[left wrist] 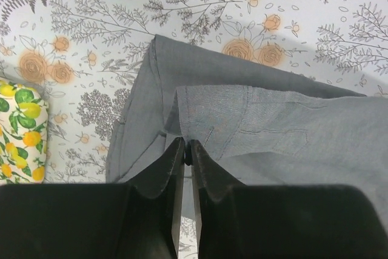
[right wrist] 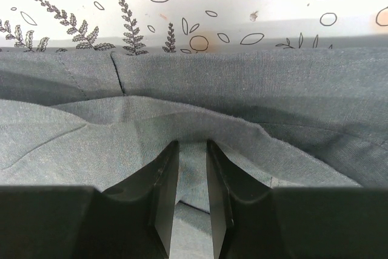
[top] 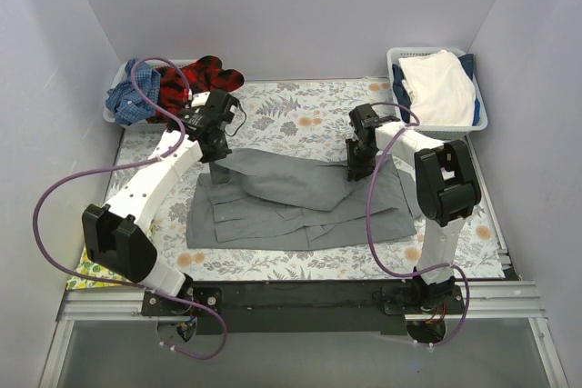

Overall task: Fold and stack the long sleeve shirts
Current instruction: Fold the shirt

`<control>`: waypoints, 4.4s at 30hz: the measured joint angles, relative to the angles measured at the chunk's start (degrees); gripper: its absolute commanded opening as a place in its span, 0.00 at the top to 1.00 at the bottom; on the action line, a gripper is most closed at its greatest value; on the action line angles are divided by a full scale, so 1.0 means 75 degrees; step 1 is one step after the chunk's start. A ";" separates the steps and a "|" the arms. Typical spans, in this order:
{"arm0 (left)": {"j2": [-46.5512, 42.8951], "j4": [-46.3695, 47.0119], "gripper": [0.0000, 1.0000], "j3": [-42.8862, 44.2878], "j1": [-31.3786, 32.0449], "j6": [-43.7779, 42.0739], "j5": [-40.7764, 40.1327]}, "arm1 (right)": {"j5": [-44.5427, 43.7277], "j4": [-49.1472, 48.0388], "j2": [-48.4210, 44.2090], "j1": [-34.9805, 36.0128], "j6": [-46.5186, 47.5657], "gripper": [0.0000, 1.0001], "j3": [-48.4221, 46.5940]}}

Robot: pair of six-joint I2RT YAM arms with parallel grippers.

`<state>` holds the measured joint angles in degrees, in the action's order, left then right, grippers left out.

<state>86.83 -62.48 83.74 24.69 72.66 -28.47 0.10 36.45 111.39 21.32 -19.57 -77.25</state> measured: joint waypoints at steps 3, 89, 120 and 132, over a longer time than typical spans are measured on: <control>-0.0286 -0.0163 0.91 -0.0271 0.0000 0.0294 0.0233 | 0.0000 0.0003 0.0006 0.0000 0.0000 0.68 -0.0006; 0.0484 0.0370 1.00 -0.1603 -0.0778 0.0965 0.1040 | 0.0012 0.0239 0.0154 -0.0044 0.0032 0.70 -0.0213; 0.1169 0.1635 0.39 -0.1862 -0.1358 0.0612 0.1772 | -0.0017 0.0262 0.0154 -0.0085 0.0006 0.71 -0.0213; 0.2122 0.2477 0.66 -0.1880 -0.1358 0.0280 0.2713 | -0.0017 0.0268 0.0154 -0.0087 0.0003 0.71 -0.0213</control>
<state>102.74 -43.90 69.65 14.50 74.76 -8.12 -0.03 38.46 112.55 20.67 -19.55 -78.85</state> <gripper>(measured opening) 0.448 0.287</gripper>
